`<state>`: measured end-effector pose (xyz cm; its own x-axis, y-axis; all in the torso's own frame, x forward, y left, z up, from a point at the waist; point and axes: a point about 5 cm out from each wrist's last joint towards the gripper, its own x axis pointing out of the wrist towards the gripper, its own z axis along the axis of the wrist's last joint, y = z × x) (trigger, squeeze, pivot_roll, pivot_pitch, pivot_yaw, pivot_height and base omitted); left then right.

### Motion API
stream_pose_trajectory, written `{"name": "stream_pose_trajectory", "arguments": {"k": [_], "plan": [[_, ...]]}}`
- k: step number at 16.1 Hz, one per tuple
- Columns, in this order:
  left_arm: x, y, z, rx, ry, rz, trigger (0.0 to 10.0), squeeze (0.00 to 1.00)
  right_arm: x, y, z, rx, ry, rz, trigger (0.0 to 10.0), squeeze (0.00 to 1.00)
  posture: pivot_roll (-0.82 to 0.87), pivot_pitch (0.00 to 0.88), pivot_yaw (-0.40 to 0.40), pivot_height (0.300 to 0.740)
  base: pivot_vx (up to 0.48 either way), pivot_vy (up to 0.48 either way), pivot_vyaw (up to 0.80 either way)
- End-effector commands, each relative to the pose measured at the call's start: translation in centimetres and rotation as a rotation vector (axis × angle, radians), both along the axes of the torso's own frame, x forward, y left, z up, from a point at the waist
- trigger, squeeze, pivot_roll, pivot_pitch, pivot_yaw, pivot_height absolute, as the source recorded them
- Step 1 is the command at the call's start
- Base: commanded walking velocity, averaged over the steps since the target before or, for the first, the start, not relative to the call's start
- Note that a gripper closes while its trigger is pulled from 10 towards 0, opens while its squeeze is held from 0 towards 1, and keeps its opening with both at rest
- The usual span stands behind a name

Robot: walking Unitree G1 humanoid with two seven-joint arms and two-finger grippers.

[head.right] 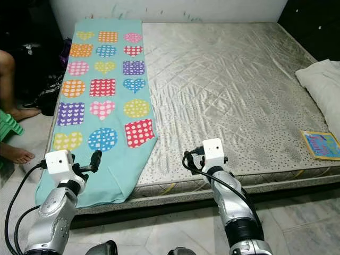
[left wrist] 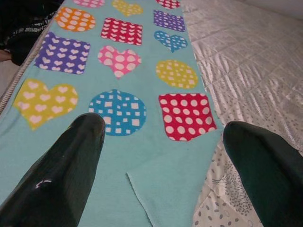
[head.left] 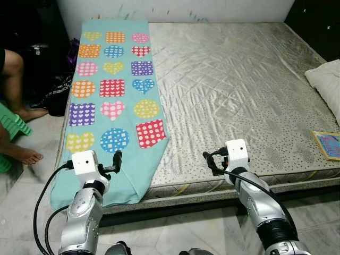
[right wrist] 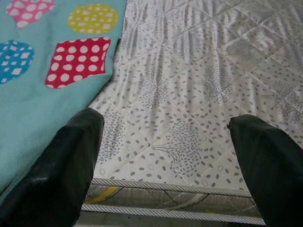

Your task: Clean up the room

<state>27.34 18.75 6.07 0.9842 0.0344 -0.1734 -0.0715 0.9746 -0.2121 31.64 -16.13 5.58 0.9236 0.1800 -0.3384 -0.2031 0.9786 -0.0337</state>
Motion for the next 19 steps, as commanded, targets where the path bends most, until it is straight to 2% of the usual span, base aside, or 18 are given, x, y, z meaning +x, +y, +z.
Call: {"name": "stream_pose_trajectory", "arguments": {"k": [1,19], "plan": [[-0.16,0.24,-0.21,0.003,0.013,0.006,10.0,0.00,-0.21,-0.18,-0.35,-0.004,0.018,-0.008,10.0,0.00,-0.15,0.154,-0.053,0.740,0.000,0.409,0.00],[-0.11,0.36,-0.29,0.020,0.024,0.015,10.0,0.00,-0.17,-0.18,-0.34,0.002,0.017,-0.012,10.0,0.00,-0.15,0.151,-0.050,0.740,0.000,0.000,0.00]]}}
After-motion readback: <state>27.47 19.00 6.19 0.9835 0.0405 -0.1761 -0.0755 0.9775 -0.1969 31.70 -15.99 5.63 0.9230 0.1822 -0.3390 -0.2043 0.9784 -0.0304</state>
